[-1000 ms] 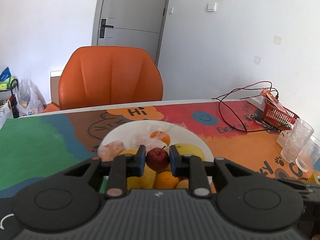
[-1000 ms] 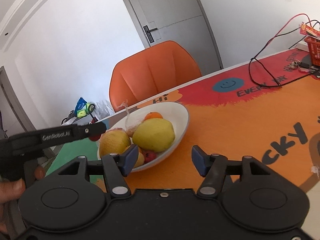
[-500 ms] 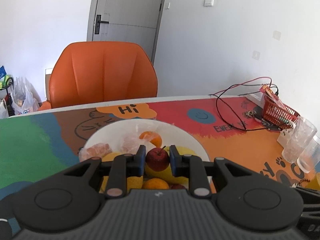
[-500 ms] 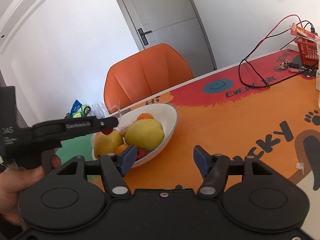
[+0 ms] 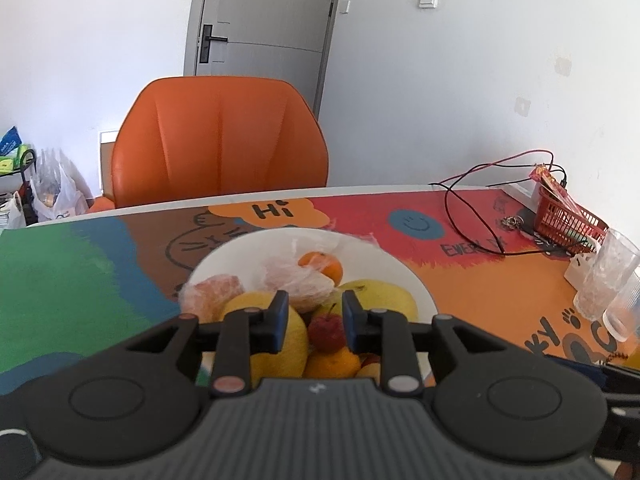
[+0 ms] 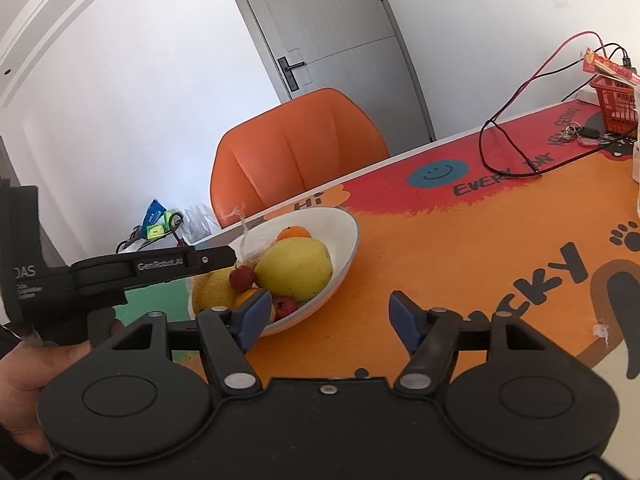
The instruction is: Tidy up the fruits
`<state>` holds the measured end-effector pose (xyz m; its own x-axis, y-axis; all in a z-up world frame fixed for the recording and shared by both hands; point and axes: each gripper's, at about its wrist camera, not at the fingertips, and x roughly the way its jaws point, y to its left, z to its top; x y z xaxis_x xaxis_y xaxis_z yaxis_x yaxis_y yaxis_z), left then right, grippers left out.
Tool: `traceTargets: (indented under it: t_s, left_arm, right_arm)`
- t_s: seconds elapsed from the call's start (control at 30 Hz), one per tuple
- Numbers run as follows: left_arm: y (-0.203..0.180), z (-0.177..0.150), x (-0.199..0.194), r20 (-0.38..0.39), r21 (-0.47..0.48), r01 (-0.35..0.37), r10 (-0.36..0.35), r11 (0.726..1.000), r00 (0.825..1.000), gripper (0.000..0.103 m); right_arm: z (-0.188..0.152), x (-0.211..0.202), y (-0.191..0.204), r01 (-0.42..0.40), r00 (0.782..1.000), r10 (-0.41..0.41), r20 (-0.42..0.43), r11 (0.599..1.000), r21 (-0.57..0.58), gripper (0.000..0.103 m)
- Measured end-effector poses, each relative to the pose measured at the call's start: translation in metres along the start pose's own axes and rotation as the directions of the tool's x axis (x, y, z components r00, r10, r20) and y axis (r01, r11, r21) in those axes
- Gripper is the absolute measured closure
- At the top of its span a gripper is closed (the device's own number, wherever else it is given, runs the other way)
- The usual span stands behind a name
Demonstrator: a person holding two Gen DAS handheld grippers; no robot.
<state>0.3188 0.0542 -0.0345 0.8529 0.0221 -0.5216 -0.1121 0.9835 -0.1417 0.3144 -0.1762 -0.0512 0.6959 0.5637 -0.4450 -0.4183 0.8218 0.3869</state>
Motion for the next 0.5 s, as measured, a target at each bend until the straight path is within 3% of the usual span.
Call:
traceTargets:
  t_s: [0.1,0.37,0.5]
  left_arm:
    - [0.004,0.001,-0.010,0.001,-0.010,-0.002,0.002,1.000,1.000,0.073]
    - [0.012,-0.002,-0.039,0.007,-0.037,0.015,-0.014,0.999,1.000,0.039]
    - [0.017,-0.007,-0.055,0.007,-0.066,0.028,-0.028,0.997,1.000,0.037]
  right_arm:
    - [0.001,0.000,0.003,-0.008,1.000,0.008,0.003,1.000,-0.004,0.037]
    - [0.003,-0.007,0.014,-0.015,1.000,0.015,0.018,1.000,-0.019,0.028]
    - [0.003,-0.016,0.020,-0.010,1.000,0.011,0.025,0.999,-0.032,0.028]
